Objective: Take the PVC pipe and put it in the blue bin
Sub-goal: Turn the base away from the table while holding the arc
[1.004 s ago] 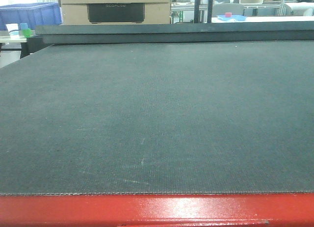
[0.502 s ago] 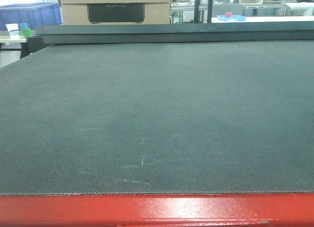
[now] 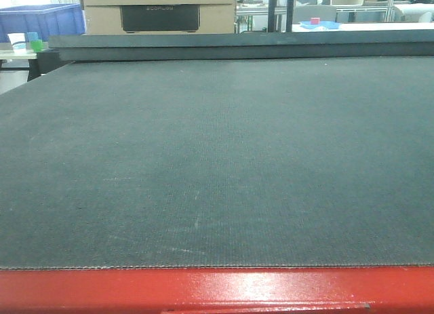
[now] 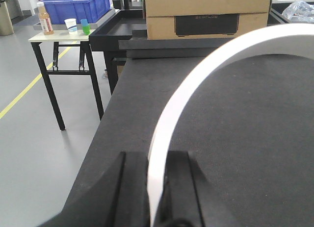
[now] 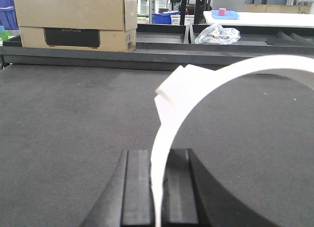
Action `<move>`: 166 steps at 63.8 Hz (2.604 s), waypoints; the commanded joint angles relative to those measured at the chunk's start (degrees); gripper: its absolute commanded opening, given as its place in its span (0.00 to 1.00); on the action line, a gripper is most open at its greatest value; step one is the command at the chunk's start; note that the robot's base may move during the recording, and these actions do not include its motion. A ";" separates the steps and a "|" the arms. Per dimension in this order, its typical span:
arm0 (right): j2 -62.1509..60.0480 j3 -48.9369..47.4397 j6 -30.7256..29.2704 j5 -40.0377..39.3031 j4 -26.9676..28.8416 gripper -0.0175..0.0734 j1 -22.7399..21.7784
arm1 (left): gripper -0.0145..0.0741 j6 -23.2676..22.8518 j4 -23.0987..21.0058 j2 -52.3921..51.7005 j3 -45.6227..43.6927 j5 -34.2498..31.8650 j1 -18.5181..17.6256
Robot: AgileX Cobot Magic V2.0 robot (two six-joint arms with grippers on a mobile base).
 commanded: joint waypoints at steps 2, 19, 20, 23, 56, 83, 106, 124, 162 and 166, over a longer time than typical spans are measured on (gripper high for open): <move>-0.33 0.01 -0.35 -1.13 0.00 0.01 0.00 | 0.04 -0.10 -0.60 -0.29 0.05 -0.92 0.18; -0.33 0.01 -0.35 -1.13 0.00 0.01 0.00 | 0.04 -0.10 -0.60 -0.29 0.05 -0.92 0.18; -0.33 0.01 -0.35 -1.13 0.00 0.01 0.00 | 0.04 -0.10 -0.60 -0.29 0.05 -0.92 0.18; -0.33 0.01 -0.35 -1.13 0.00 0.01 0.00 | 0.04 -0.10 -0.60 -0.29 0.05 -0.92 0.18; -0.33 0.01 -0.35 -1.13 0.00 0.01 0.00 | 0.04 -0.10 -0.60 -0.29 0.05 -0.92 0.18; -0.56 0.01 -0.35 -1.18 0.00 0.01 0.00 | 0.04 -0.10 -0.60 -0.29 0.05 -1.04 0.18; -0.56 0.01 -0.35 -1.18 0.00 0.01 0.00 | 0.04 -0.10 -0.60 -0.29 0.05 -1.04 0.18; -0.56 0.01 -0.35 -1.18 0.00 0.01 0.00 | 0.04 -0.10 -0.60 -0.29 0.05 -1.04 0.18; -0.56 0.01 -0.35 -1.18 0.00 0.01 0.00 | 0.04 -0.10 -0.60 -0.29 0.05 -1.04 0.18; -0.56 0.01 -0.35 -1.18 0.00 0.01 0.00 | 0.04 -0.10 -0.60 -0.29 0.05 -1.04 0.18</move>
